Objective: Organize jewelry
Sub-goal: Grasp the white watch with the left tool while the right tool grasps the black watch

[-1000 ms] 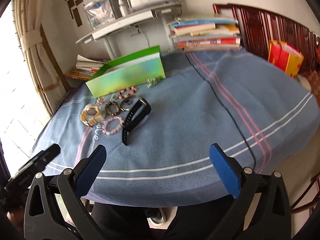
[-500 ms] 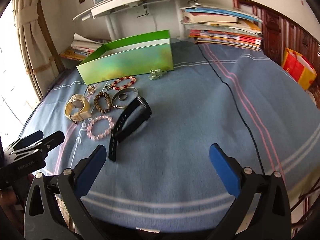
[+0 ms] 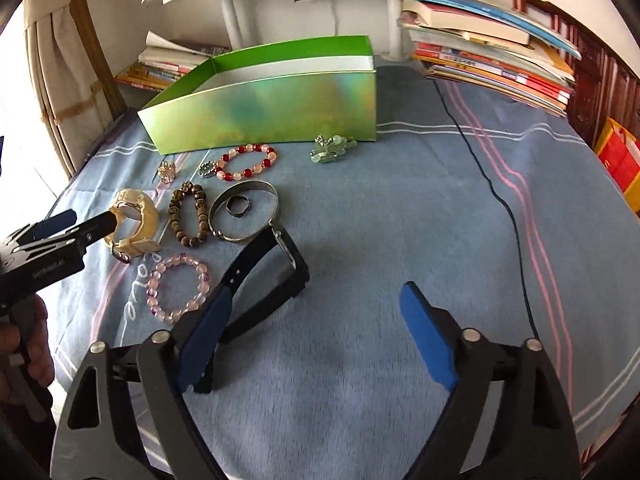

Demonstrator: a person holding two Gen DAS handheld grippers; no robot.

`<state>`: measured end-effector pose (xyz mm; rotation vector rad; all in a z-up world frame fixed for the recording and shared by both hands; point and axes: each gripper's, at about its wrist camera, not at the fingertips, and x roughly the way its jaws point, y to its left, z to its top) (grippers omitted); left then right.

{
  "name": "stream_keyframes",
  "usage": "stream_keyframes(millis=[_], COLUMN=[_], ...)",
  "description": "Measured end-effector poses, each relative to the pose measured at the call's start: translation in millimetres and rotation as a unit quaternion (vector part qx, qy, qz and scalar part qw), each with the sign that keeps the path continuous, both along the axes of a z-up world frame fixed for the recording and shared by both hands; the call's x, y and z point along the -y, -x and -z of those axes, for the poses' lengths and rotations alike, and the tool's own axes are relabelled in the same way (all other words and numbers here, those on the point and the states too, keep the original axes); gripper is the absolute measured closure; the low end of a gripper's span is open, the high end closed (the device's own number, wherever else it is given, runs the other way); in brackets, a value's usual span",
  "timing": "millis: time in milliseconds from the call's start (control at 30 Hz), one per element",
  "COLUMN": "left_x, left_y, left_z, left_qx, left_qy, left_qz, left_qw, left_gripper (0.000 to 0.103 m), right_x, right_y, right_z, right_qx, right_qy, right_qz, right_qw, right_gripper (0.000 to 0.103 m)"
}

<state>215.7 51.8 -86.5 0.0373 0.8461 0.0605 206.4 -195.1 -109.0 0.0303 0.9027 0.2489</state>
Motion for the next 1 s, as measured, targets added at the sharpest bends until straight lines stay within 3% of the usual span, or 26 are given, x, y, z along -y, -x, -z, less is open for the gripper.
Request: stream_keyframes(millis=[333,433,500,567,633,700,733,767,1000], left_x=[9,9,10,11,13,11,10,7,4], left_y=[-27,-29,-29,-28,-25,-23,-21,-19,7], left_z=[28,28,27,27,27,26,26,25,3], left_qx=[-0.047,-0.046,-0.045,-0.043,-0.04,-0.034,-0.032,-0.03,0.005], left_qy=[0.011,0.028,0.041,0.047,0.044,0.051,0.053,0.065,0.08], left_qz=[0.029,0.04,0.05,0.056,0.058,0.057,0.053,0.051,0.047], left_qw=[0.9984,0.9977,0.997,0.9964,0.9965,0.9965,0.9967,0.9961,0.9957], left_gripper=[0.028,0.039,0.051,0.07,0.07,0.073,0.09,0.094,0.094], right_x=[-10,-10,-9,-11,-13,-14,-13,-12,0], right_y=[-24,-27,-28,-29,-29,-27,-25,-23,2], right_z=[9,8,8,8,8,8,8,6,-18], right_qx=[-0.023,-0.023,-0.024,-0.022,-0.022,-0.02,-0.016,-0.01,0.039], right_qy=[-0.004,-0.011,-0.022,-0.017,-0.015,-0.017,-0.02,-0.025,-0.053], right_qz=[-0.019,-0.017,-0.02,-0.024,-0.028,-0.03,-0.029,-0.024,-0.008], right_qw=[1.0,1.0,0.999,0.999,0.999,0.999,0.999,0.999,0.998], right_gripper=[0.037,0.045,0.063,0.073,0.086,0.088,0.088,0.088,0.089])
